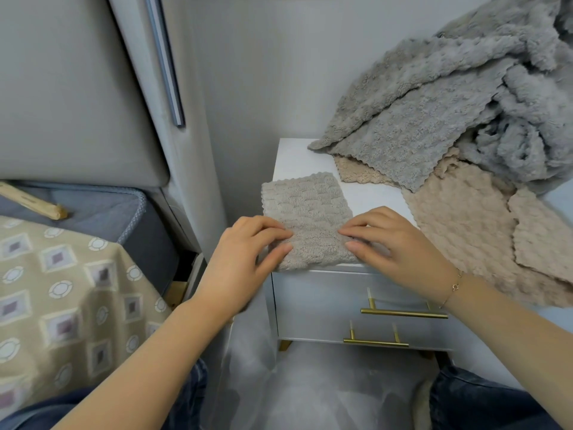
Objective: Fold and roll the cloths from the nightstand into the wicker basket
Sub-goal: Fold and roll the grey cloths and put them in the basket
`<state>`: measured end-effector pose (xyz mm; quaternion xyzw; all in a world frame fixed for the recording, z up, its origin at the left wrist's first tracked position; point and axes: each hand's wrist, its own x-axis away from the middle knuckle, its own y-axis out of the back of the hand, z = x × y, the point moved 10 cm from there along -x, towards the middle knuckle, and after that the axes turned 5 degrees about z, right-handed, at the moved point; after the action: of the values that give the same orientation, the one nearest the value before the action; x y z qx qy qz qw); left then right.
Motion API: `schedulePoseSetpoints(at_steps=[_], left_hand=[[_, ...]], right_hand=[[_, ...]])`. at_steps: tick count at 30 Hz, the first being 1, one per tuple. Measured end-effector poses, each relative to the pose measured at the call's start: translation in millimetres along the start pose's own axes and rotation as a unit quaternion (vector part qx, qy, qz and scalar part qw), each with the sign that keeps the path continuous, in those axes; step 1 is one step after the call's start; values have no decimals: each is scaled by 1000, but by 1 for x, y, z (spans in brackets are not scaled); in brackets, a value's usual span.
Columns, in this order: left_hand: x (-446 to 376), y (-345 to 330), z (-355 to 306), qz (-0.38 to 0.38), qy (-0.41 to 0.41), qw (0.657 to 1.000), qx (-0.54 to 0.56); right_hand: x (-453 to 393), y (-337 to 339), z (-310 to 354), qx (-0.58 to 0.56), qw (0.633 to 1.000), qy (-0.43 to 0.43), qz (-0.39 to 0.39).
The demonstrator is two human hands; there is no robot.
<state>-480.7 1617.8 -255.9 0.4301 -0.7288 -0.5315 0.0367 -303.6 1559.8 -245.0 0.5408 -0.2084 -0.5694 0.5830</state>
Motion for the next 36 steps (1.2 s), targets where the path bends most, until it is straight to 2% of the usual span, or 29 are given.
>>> schedulePoseSetpoints(at_steps=[5, 8, 15, 19, 23, 27, 30, 34, 36], left_hand=[[7, -8, -5, 52, -31, 997, -42], [11, -17, -6, 69, -36, 995, -57], [15, -5, -21, 16, -56, 997, -46], [15, -8, -33, 66, -91, 991, -66], [15, -2, -23, 68, -11, 996, 54], [12, 0, -13, 48, 58, 988, 132], [11, -2, -4, 59, 118, 969, 210], [9, -11, 5, 112, 155, 938, 289], [9, -17, 13, 111, 171, 930, 306]], right_hand=[[10, -11, -5, -15, 998, -24, 59], [15, -11, -3, -10, 998, -21, 52], [25, -4, 10, 5, 1000, -14, 18], [21, -3, 11, 17, 999, 0, 38], [13, -2, 1, -91, 992, -58, 63], [11, 5, -21, -192, 967, -164, 28], [10, 2, -29, -237, 950, -202, 1], [6, -3, -38, -263, 936, -235, -9], [4, -5, -41, -273, 928, -252, -15]])
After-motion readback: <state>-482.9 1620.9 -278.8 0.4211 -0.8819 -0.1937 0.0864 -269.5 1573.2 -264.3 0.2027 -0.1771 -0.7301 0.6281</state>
